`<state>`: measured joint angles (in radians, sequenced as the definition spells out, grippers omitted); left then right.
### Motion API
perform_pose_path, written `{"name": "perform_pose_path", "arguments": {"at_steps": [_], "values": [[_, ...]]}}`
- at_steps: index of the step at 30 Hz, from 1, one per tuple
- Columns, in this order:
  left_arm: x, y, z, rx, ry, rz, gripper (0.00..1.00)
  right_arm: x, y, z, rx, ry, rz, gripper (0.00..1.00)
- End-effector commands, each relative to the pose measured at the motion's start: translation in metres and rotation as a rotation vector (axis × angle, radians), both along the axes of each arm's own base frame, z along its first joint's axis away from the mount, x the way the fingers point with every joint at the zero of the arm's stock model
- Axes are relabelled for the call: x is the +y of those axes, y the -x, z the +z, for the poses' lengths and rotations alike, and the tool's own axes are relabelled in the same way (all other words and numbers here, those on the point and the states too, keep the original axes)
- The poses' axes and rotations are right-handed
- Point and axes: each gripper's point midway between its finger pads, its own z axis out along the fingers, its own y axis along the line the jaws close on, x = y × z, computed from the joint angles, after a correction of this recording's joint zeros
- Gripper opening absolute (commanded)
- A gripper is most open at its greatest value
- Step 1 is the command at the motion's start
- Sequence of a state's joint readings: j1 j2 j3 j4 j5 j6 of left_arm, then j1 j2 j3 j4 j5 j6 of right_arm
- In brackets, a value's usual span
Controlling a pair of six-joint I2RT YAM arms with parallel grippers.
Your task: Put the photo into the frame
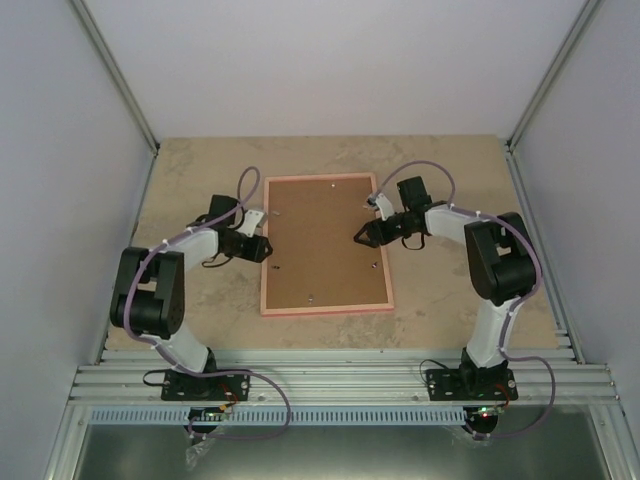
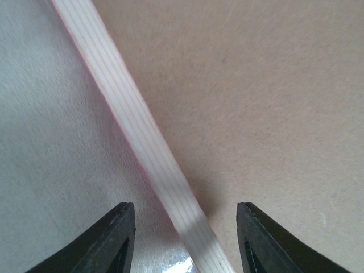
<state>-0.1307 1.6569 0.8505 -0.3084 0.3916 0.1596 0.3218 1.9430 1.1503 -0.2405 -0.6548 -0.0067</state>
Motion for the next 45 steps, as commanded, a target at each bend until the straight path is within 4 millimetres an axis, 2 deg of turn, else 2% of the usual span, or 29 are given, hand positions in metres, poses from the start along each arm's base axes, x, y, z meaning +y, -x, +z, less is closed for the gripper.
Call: {"name": "perform_pose_path", "arguments": {"at_steps": [1,4,7,12,15,20,22,26,31,34,45], "values": [[-0.003,-0.016,0.049,-0.15,-0.006,-0.056,0.53,0.014,0.017,0.04,-0.104,-0.065,0.158,0.6],[0.0,-0.012,0.064,-0.188,-0.04,-0.092,0.55,0.028,0.023,0.06,-0.162,-0.095,0.229,0.57],[0.005,-0.006,0.064,-0.198,-0.093,-0.11,0.58,0.047,0.036,0.065,-0.192,-0.098,0.307,0.52],[0.003,0.005,0.058,-0.206,-0.171,-0.159,0.63,0.079,0.052,0.057,-0.198,-0.081,0.396,0.44],[-0.001,0.01,0.051,-0.201,-0.212,-0.178,0.66,0.09,0.059,0.038,-0.179,-0.053,0.414,0.38],[-0.009,0.014,0.039,-0.165,-0.217,-0.154,0.77,0.089,0.072,-0.009,-0.111,0.026,0.422,0.3],[-0.014,0.016,0.031,-0.144,-0.22,-0.144,0.81,0.088,0.075,-0.023,-0.097,0.056,0.423,0.29],[-0.017,0.015,0.017,-0.102,-0.222,-0.114,0.82,0.083,0.079,-0.042,-0.067,0.082,0.416,0.27],[-0.021,0.016,-0.001,-0.062,-0.261,-0.127,0.82,0.08,0.079,-0.05,-0.056,0.102,0.408,0.26],[-0.016,0.016,-0.009,-0.045,-0.297,-0.119,0.81,0.079,0.079,-0.051,-0.057,0.108,0.404,0.26],[0.002,0.038,-0.019,0.014,-0.418,-0.22,0.74,0.075,0.078,-0.054,-0.061,0.124,0.393,0.24]]}}
